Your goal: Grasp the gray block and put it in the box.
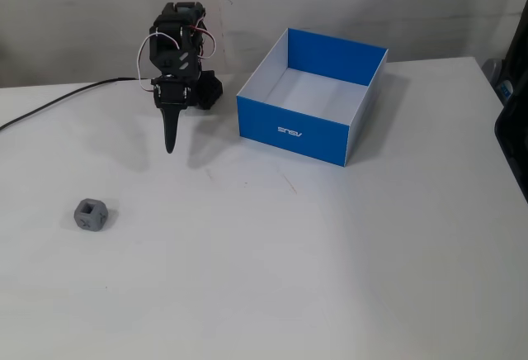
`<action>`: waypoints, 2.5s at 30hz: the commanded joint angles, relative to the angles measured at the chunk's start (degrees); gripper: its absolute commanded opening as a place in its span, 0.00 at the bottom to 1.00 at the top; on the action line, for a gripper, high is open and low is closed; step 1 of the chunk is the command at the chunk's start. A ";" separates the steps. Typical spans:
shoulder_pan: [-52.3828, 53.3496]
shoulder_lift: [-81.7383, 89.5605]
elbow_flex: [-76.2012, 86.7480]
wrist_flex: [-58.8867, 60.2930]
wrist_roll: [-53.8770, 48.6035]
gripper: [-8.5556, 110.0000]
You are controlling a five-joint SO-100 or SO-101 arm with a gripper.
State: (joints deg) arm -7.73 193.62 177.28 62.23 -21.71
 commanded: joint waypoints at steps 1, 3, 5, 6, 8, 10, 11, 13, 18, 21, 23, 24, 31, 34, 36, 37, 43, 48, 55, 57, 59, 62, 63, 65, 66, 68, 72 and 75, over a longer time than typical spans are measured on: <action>0.70 0.88 3.69 -1.05 -0.53 0.07; 0.70 0.88 3.69 -1.05 -0.53 0.07; 0.79 0.88 3.69 -1.05 -0.53 0.07; 0.79 0.88 3.69 -1.05 -0.53 0.07; 0.79 0.88 3.69 -1.05 -0.53 0.07; 0.79 0.88 3.69 -1.05 -0.53 0.07; 0.79 0.88 3.69 -1.05 -0.53 0.07; 0.79 0.88 3.69 -1.05 -0.53 0.07; 2.55 0.88 3.69 -1.05 -0.53 0.07; 2.37 0.88 3.69 -1.05 -0.53 0.07; 2.37 0.88 3.69 -1.05 -0.53 0.07; 2.37 0.88 3.69 -1.05 -0.53 0.07; 2.64 0.88 3.69 -1.05 -0.62 0.07; 2.55 0.88 3.69 -1.05 -0.62 0.07; 2.64 0.88 3.69 -1.05 -0.62 0.07; 2.81 0.88 3.69 -1.05 -0.70 0.07; 2.90 0.88 3.69 -0.97 -0.79 0.07; 2.37 0.88 3.60 -0.97 0.53 0.07; -1.76 0.88 -1.58 0.79 8.09 0.07; -2.46 0.88 -3.87 2.02 9.23 0.07; -3.43 0.88 -5.80 2.99 10.46 0.07; -4.83 0.79 -7.91 3.96 11.51 0.07; -5.36 0.70 -8.61 4.13 12.13 0.07; -6.24 0.53 -10.11 4.39 12.92 0.07; -6.77 0.18 -11.07 4.39 13.27 0.07; -7.73 -2.11 -13.80 4.39 13.89 0.07; -9.67 -15.12 -23.55 5.01 15.21 0.07; -11.78 -27.86 -31.99 6.06 15.64 0.07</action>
State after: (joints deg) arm -17.67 176.31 156.62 67.59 -6.86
